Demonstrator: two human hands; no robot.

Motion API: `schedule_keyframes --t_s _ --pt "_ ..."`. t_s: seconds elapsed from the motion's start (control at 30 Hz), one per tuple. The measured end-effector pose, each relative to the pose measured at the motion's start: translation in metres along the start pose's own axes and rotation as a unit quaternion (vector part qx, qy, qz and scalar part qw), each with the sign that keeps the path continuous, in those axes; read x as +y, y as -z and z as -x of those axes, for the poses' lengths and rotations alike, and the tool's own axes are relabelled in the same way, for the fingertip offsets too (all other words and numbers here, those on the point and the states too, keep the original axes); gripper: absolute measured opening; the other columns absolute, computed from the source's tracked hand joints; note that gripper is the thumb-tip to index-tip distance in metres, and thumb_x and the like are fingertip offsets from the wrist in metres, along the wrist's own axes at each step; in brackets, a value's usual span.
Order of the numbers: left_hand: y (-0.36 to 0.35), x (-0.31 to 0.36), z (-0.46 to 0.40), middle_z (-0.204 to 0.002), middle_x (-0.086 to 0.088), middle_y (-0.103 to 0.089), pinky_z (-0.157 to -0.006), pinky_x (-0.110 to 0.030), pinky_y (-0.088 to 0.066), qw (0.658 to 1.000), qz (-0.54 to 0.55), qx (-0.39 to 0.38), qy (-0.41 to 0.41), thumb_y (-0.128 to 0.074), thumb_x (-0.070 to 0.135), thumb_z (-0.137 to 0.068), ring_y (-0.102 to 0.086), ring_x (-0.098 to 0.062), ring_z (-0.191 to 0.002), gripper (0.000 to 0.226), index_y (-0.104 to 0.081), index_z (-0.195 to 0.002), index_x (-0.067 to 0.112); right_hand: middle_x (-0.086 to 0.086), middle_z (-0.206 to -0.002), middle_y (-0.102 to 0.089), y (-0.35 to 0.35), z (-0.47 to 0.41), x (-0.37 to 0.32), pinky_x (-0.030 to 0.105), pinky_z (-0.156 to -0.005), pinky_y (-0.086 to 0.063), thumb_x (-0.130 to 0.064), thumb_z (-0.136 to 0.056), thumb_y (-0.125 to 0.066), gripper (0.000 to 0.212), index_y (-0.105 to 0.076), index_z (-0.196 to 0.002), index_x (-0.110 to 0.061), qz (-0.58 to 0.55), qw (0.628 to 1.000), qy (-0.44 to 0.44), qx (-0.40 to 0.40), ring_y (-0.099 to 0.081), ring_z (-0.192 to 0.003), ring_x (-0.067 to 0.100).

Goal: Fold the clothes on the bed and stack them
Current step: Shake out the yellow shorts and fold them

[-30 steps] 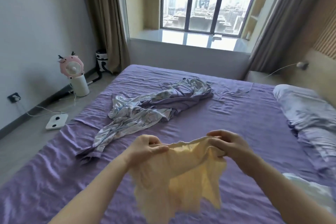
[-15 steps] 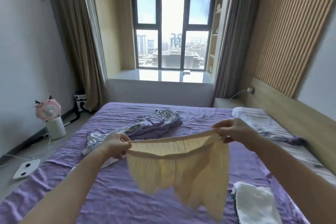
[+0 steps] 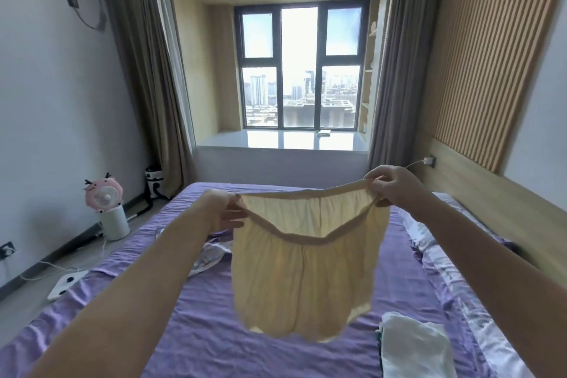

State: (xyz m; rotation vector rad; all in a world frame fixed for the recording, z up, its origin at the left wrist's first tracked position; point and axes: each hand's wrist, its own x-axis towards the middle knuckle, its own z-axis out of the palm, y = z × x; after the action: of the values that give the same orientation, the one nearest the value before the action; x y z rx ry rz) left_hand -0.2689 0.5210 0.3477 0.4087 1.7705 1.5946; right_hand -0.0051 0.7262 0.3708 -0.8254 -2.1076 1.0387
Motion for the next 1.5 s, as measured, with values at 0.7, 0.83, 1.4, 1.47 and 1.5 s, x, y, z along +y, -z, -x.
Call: schedule_keyframes --t_s 0.7,0.83,1.4,1.47,1.5 --pt "0.041 0.006 0.027 -0.059 -0.007 -0.054 -0.049 -0.024 -0.048 0.992 -0.093 0.003 -0.088 -0.063 0.020 -0.086 -0.052 -0.016 -0.047 0.017 -0.062 -0.079 0.005 0.003 -0.085 -0.064 -0.030 0.002 0.009 0.020 -0.065 -0.043 -0.017 -0.087 -0.064 0.013 -0.072 -0.095 -0.008 -0.033 0.991 0.039 -0.121 -0.054 -0.075 0.012" --pt "0.029 -0.015 0.033 -0.099 0.001 -0.056 -0.077 -0.026 -0.045 0.833 -0.539 0.037 -0.122 -0.075 0.046 -0.074 -0.053 -0.015 -0.092 0.048 -0.057 -0.104 0.014 0.004 -0.079 -0.060 -0.061 0.011 -0.013 0.019 -0.059 -0.043 -0.014 -0.093 -0.055 0.010 -0.064 -0.094 -0.010 -0.133 0.976 0.046 -0.168 -0.052 -0.067 0.013" --pt "-0.040 -0.058 0.042 -0.079 -0.010 -0.072 -0.068 -0.035 -0.058 0.959 0.054 -0.274 -0.056 -0.057 0.027 -0.087 -0.070 -0.021 -0.070 0.028 -0.075 -0.085 0.006 0.008 -0.089 -0.066 -0.075 0.017 -0.008 0.033 -0.077 -0.048 -0.018 -0.088 -0.062 0.010 -0.070 -0.085 -0.013 -0.053 0.990 -0.016 -0.126 -0.058 -0.080 0.017" --pt "-0.044 -0.056 0.044 -0.074 -0.008 -0.070 -0.073 -0.034 -0.055 0.961 0.079 -0.263 -0.023 -0.058 0.027 -0.081 -0.068 -0.020 -0.070 0.027 -0.073 -0.078 0.005 0.009 -0.093 -0.068 -0.074 0.017 -0.003 0.032 -0.079 -0.047 -0.020 -0.087 -0.063 0.010 -0.071 -0.088 -0.014 -0.034 0.990 -0.011 -0.135 -0.058 -0.083 0.016" --pt "-0.046 -0.055 0.044 -0.074 -0.008 -0.068 -0.076 -0.034 -0.053 0.960 0.095 -0.263 -0.015 -0.058 0.027 -0.079 -0.067 -0.020 -0.070 0.026 -0.072 -0.077 0.004 0.009 -0.094 -0.068 -0.074 0.018 -0.002 0.032 -0.080 -0.047 -0.020 -0.087 -0.064 0.010 -0.071 -0.089 -0.014 -0.029 0.989 -0.008 -0.142 -0.058 -0.084 0.016"
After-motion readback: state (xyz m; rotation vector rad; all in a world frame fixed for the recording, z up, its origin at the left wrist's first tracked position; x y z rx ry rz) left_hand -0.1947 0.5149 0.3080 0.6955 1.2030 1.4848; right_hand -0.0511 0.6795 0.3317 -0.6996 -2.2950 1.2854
